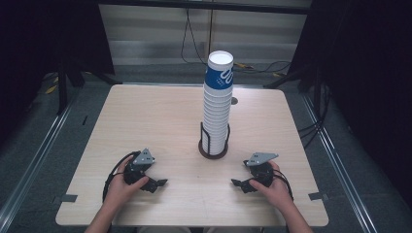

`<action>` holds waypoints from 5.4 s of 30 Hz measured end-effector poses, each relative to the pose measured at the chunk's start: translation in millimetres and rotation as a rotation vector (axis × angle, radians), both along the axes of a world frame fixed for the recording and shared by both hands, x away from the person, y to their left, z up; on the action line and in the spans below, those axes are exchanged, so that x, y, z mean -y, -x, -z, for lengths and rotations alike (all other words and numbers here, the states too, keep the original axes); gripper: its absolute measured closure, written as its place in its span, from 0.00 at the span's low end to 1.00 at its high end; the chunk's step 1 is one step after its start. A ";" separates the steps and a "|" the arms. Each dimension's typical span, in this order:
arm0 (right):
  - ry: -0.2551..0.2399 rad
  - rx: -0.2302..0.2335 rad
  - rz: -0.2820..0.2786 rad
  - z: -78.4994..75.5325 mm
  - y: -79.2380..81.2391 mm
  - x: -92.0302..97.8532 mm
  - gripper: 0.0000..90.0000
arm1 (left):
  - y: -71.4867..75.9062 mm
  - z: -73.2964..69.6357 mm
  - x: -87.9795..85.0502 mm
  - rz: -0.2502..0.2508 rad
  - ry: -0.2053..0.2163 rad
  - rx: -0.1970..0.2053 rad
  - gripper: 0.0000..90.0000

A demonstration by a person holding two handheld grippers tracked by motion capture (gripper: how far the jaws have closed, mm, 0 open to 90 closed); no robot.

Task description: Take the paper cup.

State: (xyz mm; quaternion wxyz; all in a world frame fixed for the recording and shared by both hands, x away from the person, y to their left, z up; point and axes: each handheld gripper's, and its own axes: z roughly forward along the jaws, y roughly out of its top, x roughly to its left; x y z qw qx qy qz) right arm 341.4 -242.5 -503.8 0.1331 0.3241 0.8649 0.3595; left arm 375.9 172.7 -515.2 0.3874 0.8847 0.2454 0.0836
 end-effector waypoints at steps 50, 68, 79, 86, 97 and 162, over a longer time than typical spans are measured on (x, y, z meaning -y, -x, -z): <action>-0.009 -0.053 -0.014 -71.8 -15.6 1.4 0.19 | -14.4 -80.7 15.9 0.055 0.026 -0.111 0.18; -0.084 -0.050 -0.031 -110.4 -35.9 4.1 0.18 | -38.0 -122.9 33.3 0.080 0.027 -0.071 0.19; -0.091 -0.017 -0.023 -139.7 -45.4 4.8 0.18 | -49.4 -143.3 41.9 0.080 0.029 -0.063 0.19; -0.090 -0.007 -0.028 -153.9 -50.3 2.7 0.18 | -54.9 -148.7 47.3 0.086 0.035 -0.060 0.19; -0.102 0.015 -0.020 -176.8 -59.3 0.9 0.17 | -61.9 -161.1 56.8 0.091 0.034 -0.052 0.19; -0.175 0.111 -0.069 -286.7 -98.4 -39.9 0.15 | -80.1 -180.3 94.0 0.159 0.022 -0.063 0.19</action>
